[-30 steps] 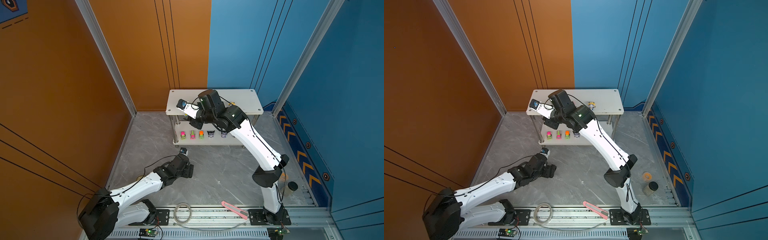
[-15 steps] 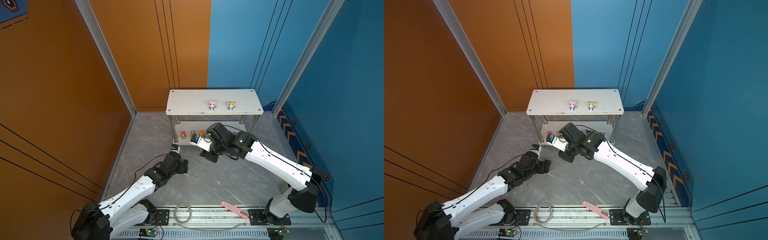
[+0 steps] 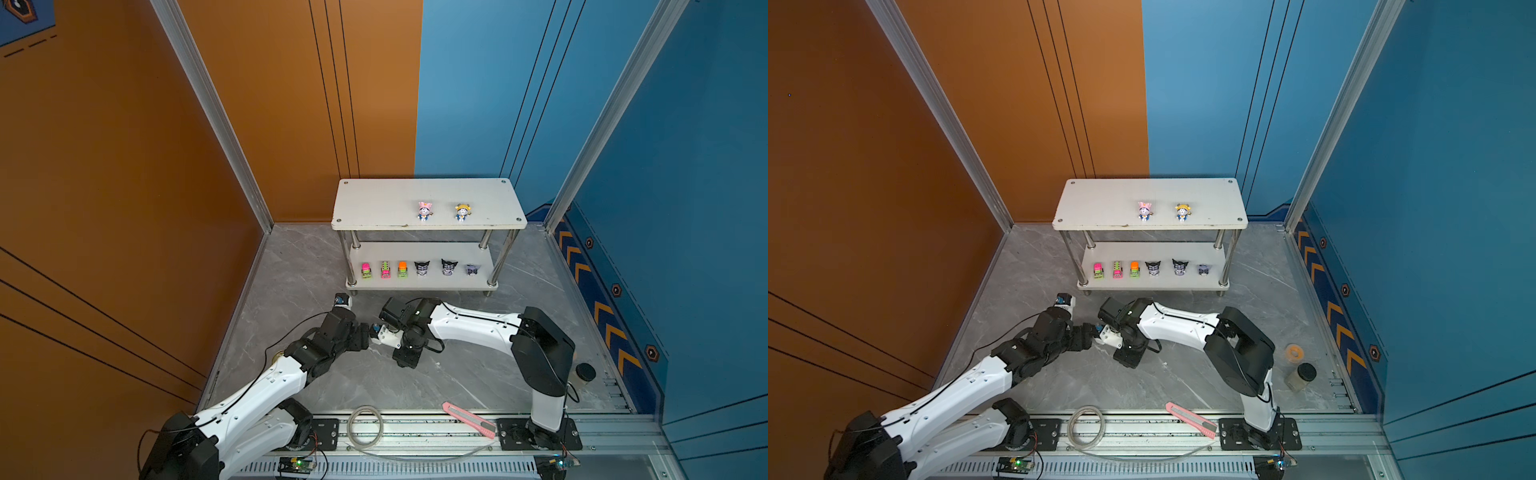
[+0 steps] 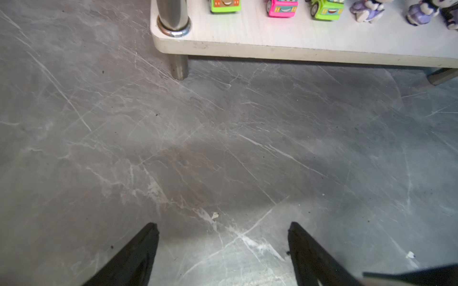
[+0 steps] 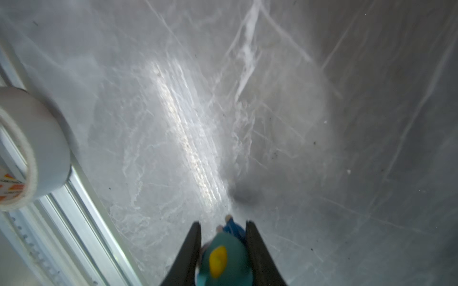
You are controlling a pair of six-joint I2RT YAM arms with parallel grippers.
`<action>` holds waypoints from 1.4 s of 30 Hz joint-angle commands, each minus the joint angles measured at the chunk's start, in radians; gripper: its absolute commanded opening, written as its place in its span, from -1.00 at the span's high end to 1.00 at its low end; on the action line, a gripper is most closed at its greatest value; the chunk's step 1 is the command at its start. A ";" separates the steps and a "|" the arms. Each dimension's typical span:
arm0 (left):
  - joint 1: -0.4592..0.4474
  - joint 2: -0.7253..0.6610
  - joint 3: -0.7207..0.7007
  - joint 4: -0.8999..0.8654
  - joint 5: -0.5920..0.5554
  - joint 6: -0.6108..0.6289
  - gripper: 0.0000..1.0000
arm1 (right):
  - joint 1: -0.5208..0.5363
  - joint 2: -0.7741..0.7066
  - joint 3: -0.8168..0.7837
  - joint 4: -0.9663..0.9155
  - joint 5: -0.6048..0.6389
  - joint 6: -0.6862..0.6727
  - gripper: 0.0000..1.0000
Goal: Organize plastic toys on shelves
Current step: Place the plastic toy at the bottom-center of the table.
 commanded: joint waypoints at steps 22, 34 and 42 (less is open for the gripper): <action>0.031 -0.086 -0.065 0.011 0.049 -0.018 -0.70 | -0.051 -0.135 -0.234 0.348 -0.068 0.111 -0.16; -0.016 -0.080 -0.081 0.034 0.062 -0.026 -0.70 | -0.048 -0.197 -0.325 0.459 -0.087 0.195 -0.08; -0.138 0.082 0.011 0.091 0.048 0.054 -0.70 | -0.168 -0.501 -0.568 0.571 -0.038 0.428 0.12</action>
